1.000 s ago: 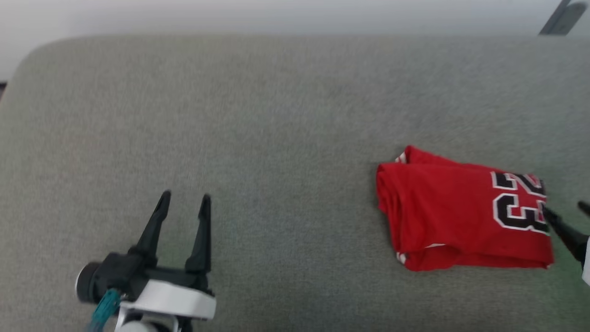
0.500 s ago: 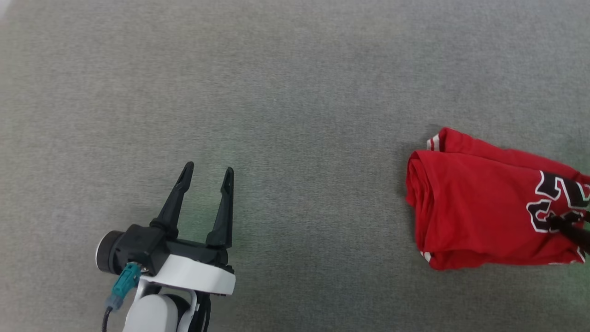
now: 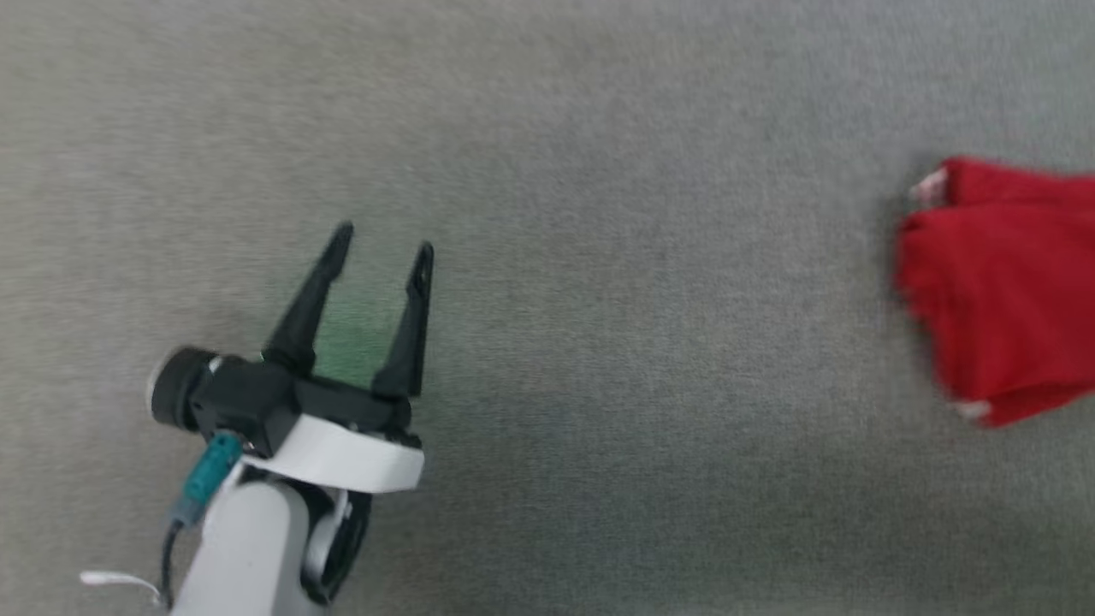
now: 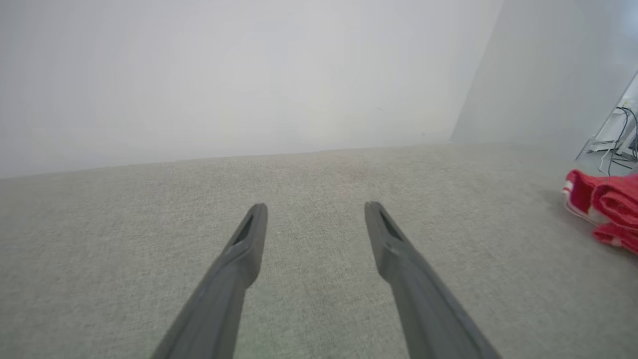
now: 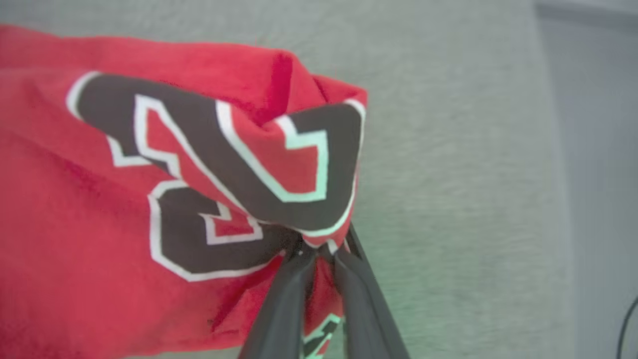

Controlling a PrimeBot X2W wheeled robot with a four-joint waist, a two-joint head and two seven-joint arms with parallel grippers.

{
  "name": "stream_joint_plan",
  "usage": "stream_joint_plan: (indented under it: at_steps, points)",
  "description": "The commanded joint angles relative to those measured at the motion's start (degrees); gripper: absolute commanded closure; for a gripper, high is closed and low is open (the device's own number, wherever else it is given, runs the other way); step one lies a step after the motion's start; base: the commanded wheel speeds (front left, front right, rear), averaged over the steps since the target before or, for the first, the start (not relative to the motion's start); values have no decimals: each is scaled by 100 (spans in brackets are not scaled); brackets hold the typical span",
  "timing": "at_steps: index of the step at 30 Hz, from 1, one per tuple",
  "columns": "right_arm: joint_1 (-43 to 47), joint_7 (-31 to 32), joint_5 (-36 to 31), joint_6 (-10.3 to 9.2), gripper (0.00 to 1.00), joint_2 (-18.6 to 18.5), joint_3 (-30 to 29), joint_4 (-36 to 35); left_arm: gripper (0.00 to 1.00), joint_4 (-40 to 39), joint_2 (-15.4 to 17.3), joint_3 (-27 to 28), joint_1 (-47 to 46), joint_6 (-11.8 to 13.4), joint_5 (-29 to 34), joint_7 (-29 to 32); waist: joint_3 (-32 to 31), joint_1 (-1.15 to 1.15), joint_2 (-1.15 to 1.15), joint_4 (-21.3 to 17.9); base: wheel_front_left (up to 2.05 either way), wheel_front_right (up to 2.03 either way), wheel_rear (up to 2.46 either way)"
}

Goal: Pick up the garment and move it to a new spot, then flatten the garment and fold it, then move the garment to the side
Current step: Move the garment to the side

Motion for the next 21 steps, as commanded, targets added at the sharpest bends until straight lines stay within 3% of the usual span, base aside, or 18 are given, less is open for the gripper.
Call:
stream_joint_plan:
  at_steps: [1, 10, 21]
  points:
    - [-192, -160, -86, -12, 100, -85, -167, 121, 0, -55, 100, -31, -161, -11, -22, -28, 312, 0, 0, -252, 0, 0, 0]
    - [-1206, -1088, -647, -12, 100, -313, -1221, 1689, 0, -491, 420, -189, -899, -11, 122, -28, 974, 0, 0, -416, 0, 0, 0]
    - [-2472, -2055, -1393, -12, 100, -66, -1317, 3369, 0, -876, 493, -183, -1072, -11, 285, -28, 1311, 0, 0, -472, 0, 0, 0]
